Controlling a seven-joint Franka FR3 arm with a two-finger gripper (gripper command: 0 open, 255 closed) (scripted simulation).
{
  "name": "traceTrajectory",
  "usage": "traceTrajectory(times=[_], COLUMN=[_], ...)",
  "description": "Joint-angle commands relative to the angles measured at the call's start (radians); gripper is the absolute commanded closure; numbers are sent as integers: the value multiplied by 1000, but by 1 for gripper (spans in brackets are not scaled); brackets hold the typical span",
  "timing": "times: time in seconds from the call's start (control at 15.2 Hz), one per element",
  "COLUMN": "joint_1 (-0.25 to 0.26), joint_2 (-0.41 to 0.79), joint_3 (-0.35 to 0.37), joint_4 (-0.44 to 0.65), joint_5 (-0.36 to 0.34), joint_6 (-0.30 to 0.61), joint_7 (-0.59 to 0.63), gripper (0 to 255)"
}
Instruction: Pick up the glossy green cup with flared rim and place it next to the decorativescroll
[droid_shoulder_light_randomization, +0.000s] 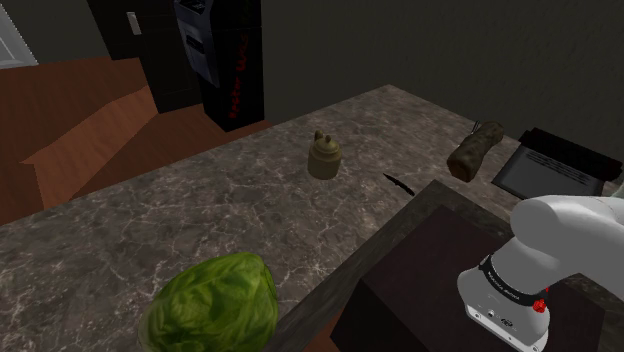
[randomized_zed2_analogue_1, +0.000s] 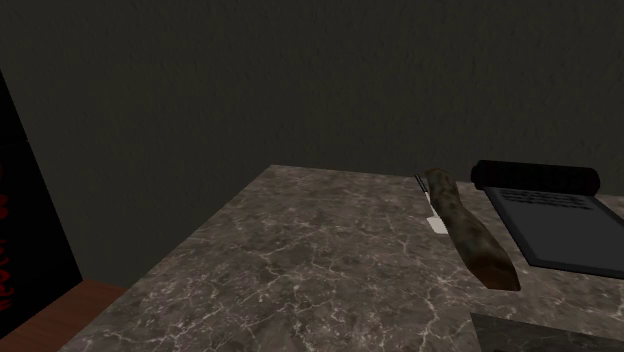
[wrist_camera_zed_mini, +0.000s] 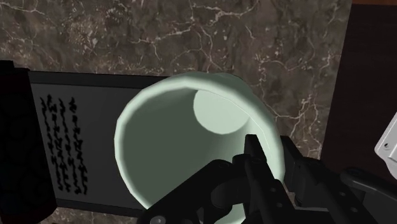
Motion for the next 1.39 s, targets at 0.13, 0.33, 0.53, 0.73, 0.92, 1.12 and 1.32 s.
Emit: traceTrajectory(times=[0.13,0.33,0.53,0.73,0.92,1.12,1.32], joint_1=[-17,-30,-42,-54,-66,-70,-70], joint_2=[-17,-26,-34,-40,-44,-44,-44], joint_3=[-41,-76,-113,-152,-194,-212,-212], joint_4=[-42,-73,-102,-129,-154,-163,-163], joint_5=[-39,-71,-106,-142,-181,-198,-198], joint_6=[29,51,74,98,122,132,132], joint_7=[3,5,7,9,12,13,13], gripper=[255,255,255,255,255,255,255])
